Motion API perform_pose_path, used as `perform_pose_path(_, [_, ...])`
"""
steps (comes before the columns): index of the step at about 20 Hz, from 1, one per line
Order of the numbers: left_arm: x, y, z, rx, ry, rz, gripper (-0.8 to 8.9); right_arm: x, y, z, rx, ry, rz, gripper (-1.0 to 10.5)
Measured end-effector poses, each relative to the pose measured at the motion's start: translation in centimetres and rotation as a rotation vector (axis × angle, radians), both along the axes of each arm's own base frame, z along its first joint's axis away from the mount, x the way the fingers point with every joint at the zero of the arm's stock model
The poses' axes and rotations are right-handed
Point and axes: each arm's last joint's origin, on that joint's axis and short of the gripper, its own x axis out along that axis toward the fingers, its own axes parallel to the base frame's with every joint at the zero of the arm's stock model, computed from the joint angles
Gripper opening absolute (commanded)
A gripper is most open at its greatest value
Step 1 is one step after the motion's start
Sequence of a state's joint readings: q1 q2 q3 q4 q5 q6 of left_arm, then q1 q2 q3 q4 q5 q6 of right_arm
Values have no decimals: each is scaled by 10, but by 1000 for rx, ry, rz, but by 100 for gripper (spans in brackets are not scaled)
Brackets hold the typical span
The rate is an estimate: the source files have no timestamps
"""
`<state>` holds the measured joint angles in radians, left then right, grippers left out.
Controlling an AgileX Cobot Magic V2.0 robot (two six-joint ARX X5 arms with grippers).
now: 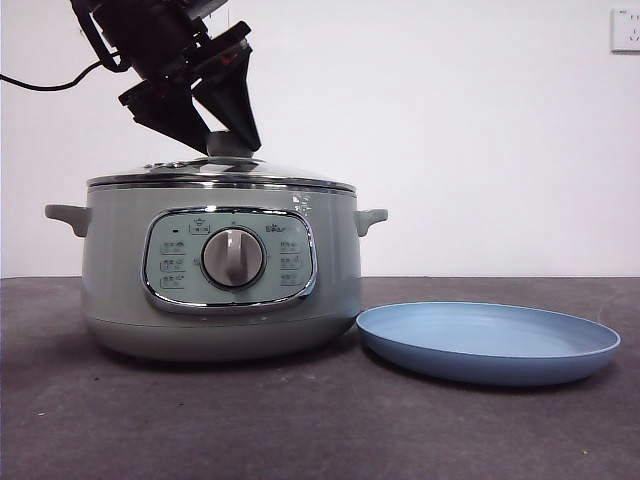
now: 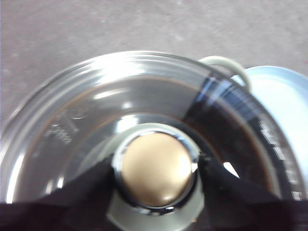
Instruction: Take the potato out from the steamer,put the potato on the plate,close the lid
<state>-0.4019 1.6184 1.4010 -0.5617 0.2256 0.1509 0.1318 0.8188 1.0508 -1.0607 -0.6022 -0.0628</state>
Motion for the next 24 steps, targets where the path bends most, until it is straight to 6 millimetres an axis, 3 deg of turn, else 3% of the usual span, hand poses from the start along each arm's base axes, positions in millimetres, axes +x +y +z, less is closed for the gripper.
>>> perform_pose_path(4, [0, 0, 0, 5, -4, -2, -13, 0, 0, 0, 2, 2, -2, 660])
perform_pose_path(13, [-1, 1, 7, 7, 1, 1, -9, 2, 0, 2, 14, -17, -13, 658])
perform_pose_path(15, [-4, 3, 16, 2, -8, 1, -9, 3, 0, 3, 22, -27, -19, 658])
perform_pose_path(19, [-20, 13, 56, -21, -60, 10, -9, 9, 1, 3, 38, -26, -33, 658])
perform_pose_path(24, [-59, 46, 105, -48, -112, 73, -9, 34, 19, 1, 79, -25, 13, 657])
